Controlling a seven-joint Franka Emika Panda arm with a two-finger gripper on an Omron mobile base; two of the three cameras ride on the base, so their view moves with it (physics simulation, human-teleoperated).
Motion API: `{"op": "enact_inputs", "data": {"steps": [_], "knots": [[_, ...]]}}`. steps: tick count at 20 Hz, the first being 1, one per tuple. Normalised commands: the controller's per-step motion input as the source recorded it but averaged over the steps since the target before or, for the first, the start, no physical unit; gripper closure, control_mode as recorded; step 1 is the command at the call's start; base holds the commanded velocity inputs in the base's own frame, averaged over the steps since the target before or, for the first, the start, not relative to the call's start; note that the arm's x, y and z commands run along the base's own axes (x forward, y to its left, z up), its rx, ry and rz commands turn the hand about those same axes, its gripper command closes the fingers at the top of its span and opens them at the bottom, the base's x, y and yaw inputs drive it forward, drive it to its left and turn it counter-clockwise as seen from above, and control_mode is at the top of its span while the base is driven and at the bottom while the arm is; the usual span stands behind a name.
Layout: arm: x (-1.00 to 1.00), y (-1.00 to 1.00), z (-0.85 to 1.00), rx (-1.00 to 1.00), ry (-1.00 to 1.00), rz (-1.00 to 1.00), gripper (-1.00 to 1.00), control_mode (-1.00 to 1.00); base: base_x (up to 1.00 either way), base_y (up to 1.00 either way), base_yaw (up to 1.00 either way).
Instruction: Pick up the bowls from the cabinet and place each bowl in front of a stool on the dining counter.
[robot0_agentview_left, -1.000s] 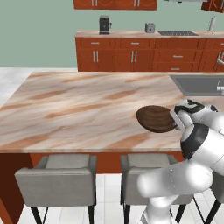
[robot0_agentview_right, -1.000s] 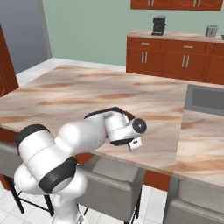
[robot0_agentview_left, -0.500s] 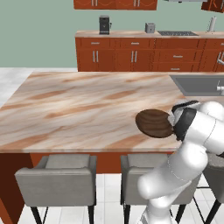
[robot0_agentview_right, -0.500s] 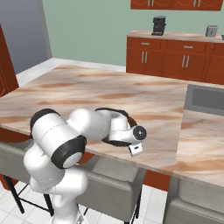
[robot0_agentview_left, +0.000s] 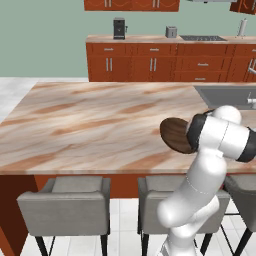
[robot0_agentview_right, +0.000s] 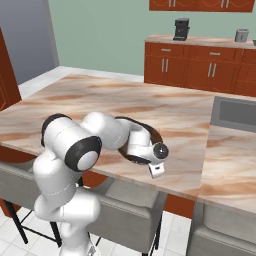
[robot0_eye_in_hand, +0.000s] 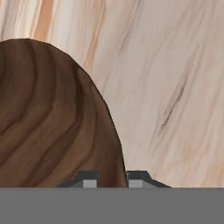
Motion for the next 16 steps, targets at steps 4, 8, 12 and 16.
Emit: {"op": "enact_inputs", "data": {"steps": [4, 8, 12, 16], "knots": [[0.00, -0.23, 0.81, 0.00, 0.00, -0.02, -1.00, -1.00, 0.00, 0.00, 0.00], [-0.01, -0.19, 1.00, 0.00, 0.00, 0.00, -1.00, -1.00, 0.00, 0.00, 0.00], [-0.11, -0.07, 1.00, -0.04, 0.00, 0.04, -1.00, -1.00, 0.00, 0.00, 0.00], [-0.55, 0.00, 1.00, -0.12, -0.07, 0.09, -1.00, -1.00, 0.00, 0.00, 0.00]]}}
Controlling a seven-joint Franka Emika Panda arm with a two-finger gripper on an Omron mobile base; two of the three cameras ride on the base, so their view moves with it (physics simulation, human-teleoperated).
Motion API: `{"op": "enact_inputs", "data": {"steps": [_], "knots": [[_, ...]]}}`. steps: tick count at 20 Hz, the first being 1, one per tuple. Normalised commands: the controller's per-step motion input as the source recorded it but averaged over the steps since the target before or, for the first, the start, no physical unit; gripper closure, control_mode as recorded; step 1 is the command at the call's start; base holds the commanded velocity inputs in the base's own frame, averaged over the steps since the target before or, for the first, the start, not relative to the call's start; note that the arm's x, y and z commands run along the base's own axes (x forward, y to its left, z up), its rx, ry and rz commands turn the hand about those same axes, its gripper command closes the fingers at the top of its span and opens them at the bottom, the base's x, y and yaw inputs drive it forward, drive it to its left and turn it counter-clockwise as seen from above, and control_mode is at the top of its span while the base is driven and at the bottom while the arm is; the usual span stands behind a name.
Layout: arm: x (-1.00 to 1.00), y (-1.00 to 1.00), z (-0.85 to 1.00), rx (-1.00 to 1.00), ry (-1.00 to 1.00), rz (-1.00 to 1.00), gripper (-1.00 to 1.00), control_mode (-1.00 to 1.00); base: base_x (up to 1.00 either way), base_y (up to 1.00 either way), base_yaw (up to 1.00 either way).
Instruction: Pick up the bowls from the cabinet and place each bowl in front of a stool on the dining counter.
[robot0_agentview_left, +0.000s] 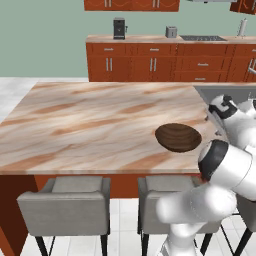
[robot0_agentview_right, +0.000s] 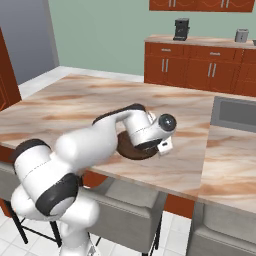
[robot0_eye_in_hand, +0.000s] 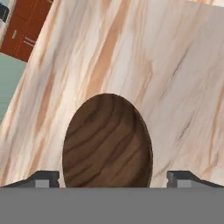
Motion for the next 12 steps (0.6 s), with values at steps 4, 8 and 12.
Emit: {"op": "enact_inputs", "data": {"steps": [4, 8, 12], "knots": [[-0.80, 0.02, 1.00, -0.24, -0.21, 0.12, -1.00, -1.00, 0.00, 0.00, 0.00], [-0.90, 0.30, 1.00, -0.33, -0.30, 0.14, -1.00, -1.00, 0.00, 0.00, 0.00], [-0.44, 0.82, 1.00, -0.42, -0.26, 0.13, -1.00, -1.00, 0.00, 0.00, 0.00]]}}
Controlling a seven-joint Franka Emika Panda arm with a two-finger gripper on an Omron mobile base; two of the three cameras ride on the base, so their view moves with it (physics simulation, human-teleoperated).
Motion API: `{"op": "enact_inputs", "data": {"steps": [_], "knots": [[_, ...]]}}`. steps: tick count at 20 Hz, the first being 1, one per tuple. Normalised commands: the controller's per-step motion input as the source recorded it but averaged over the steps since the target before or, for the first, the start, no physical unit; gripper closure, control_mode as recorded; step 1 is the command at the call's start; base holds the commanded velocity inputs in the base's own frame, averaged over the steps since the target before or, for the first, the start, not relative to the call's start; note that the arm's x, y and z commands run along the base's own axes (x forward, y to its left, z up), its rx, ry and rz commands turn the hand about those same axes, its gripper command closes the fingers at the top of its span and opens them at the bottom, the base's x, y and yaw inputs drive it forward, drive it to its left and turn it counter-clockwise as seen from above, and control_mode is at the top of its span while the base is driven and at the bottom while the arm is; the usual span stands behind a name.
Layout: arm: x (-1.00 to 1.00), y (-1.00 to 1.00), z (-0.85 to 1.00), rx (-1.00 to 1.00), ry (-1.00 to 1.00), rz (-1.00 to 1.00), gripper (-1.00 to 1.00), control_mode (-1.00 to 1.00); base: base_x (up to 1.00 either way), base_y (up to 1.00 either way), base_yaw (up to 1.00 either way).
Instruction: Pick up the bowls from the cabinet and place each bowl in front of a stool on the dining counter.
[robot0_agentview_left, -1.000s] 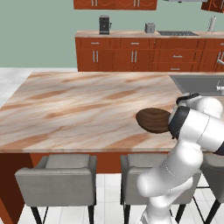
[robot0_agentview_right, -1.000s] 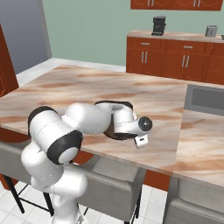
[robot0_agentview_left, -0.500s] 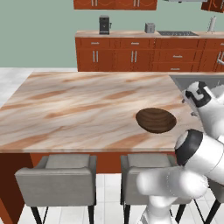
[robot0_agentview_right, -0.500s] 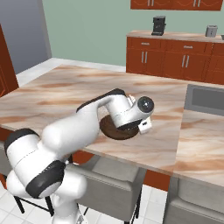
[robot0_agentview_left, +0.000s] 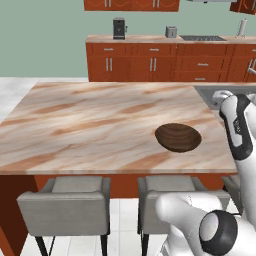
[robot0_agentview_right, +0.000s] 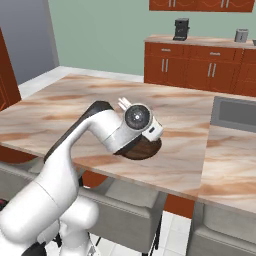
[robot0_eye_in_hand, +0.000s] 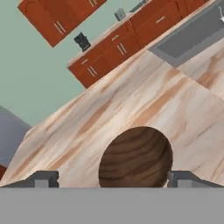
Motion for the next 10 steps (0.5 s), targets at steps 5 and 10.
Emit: {"op": "enact_inputs", "data": {"steps": [5, 10], "knots": [[-0.03, 0.95, 1.00, -0.46, -0.06, 0.14, -1.00, -1.00, 0.00, 0.00, 0.00], [-0.05, 0.54, 0.75, -0.40, 0.07, 0.14, -1.00, -1.00, 0.00, 0.00, 0.00]]}}
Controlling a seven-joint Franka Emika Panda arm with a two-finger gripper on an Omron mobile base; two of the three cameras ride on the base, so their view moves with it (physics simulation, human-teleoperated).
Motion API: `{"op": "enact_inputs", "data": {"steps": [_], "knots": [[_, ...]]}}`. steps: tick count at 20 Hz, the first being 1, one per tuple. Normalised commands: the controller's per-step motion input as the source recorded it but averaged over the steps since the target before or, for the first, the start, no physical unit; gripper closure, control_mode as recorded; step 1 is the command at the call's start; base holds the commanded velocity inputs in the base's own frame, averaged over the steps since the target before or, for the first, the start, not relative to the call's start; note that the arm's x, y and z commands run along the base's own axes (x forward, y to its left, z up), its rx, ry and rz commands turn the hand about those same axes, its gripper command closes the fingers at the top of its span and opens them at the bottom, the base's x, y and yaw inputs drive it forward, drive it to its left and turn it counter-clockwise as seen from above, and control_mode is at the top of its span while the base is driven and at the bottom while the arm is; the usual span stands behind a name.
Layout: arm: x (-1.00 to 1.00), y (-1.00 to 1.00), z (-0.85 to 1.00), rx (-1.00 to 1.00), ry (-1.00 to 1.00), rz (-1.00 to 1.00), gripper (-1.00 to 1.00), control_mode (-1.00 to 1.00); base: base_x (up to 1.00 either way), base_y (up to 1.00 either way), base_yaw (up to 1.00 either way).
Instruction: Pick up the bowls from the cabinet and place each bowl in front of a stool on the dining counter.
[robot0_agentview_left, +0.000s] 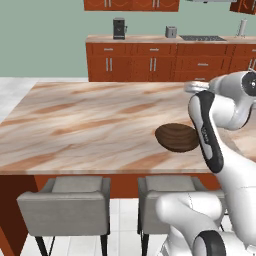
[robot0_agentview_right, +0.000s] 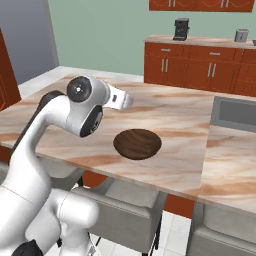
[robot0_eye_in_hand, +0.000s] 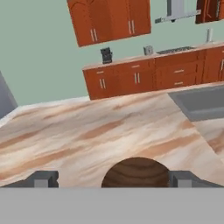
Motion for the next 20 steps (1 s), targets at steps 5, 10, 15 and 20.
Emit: {"op": "enact_inputs", "data": {"steps": [5, 10, 15, 20], "knots": [[-0.48, 0.12, 0.21, -0.23, 0.00, 0.14, -1.00, -1.00, 0.00, 0.00, 0.00], [-0.82, 0.06, 0.00, -0.09, -0.11, 0.08, -1.00, -1.00, 0.00, 0.00, 0.00], [-0.87, 0.04, -0.11, -0.04, -0.16, 0.06, -1.00, -1.00, 0.00, 0.00, 0.00], [-0.36, 0.12, -0.09, -0.03, -0.09, 0.02, -1.00, 1.00, 0.00, 0.01, 0.00]]}}
